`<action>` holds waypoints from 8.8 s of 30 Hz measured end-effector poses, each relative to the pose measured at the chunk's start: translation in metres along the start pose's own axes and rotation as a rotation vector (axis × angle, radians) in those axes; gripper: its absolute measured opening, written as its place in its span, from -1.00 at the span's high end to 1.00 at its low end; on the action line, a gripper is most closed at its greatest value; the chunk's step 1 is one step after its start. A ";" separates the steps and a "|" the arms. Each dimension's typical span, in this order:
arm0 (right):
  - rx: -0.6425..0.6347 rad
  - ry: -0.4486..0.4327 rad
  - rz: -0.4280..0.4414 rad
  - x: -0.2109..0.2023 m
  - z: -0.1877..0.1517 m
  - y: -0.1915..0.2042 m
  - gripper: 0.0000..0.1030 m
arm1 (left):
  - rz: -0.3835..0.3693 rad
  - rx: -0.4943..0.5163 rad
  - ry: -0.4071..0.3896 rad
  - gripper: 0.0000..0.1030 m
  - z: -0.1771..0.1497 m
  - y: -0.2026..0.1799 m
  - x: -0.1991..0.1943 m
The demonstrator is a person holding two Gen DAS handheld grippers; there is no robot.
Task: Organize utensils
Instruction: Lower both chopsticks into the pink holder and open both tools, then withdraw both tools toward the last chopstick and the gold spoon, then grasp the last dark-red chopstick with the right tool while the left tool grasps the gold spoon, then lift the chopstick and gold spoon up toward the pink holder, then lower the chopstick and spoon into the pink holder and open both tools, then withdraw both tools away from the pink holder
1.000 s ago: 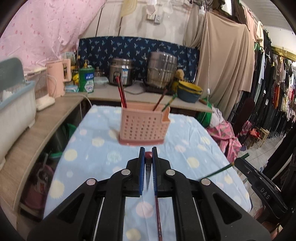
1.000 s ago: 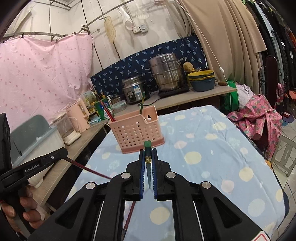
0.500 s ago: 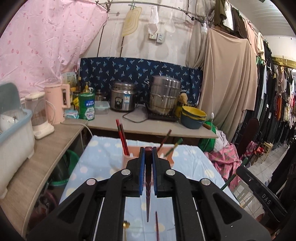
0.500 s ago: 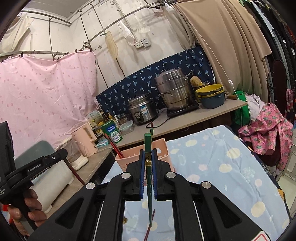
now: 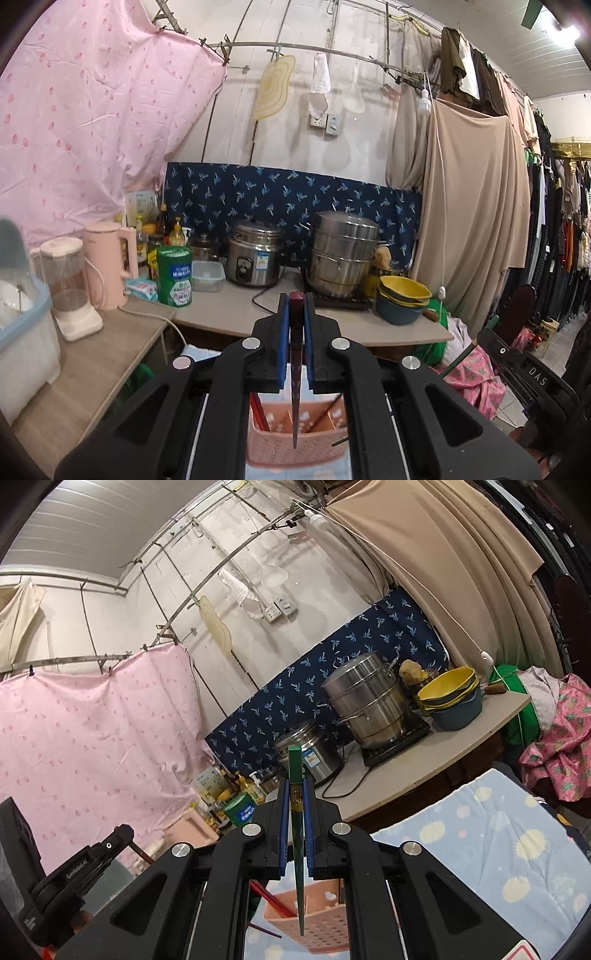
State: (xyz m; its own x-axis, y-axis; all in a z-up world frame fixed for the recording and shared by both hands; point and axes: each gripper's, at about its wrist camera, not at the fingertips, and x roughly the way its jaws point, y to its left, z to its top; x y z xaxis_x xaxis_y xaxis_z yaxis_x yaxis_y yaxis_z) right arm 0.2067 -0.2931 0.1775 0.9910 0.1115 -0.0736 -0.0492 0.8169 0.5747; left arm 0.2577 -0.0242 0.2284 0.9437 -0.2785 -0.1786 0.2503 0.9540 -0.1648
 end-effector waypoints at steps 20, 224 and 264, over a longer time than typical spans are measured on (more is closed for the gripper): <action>-0.032 0.183 -0.107 0.100 -0.059 -0.030 0.87 | 0.042 -0.019 0.120 0.86 -0.049 0.024 0.081; -0.161 0.012 -0.104 0.054 -0.023 0.027 0.87 | 0.049 0.098 0.331 0.98 -0.060 0.011 0.082; -0.198 0.231 -0.135 0.089 -0.093 0.013 0.45 | 0.091 0.072 0.394 0.02 -0.100 0.016 0.088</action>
State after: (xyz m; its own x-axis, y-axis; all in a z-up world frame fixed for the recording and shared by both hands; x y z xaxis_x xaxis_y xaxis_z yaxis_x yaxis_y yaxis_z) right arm 0.2829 -0.2195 0.1025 0.9369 0.1018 -0.3343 0.0350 0.9246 0.3794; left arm 0.3233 -0.0443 0.1128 0.8109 -0.2001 -0.5499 0.1969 0.9782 -0.0656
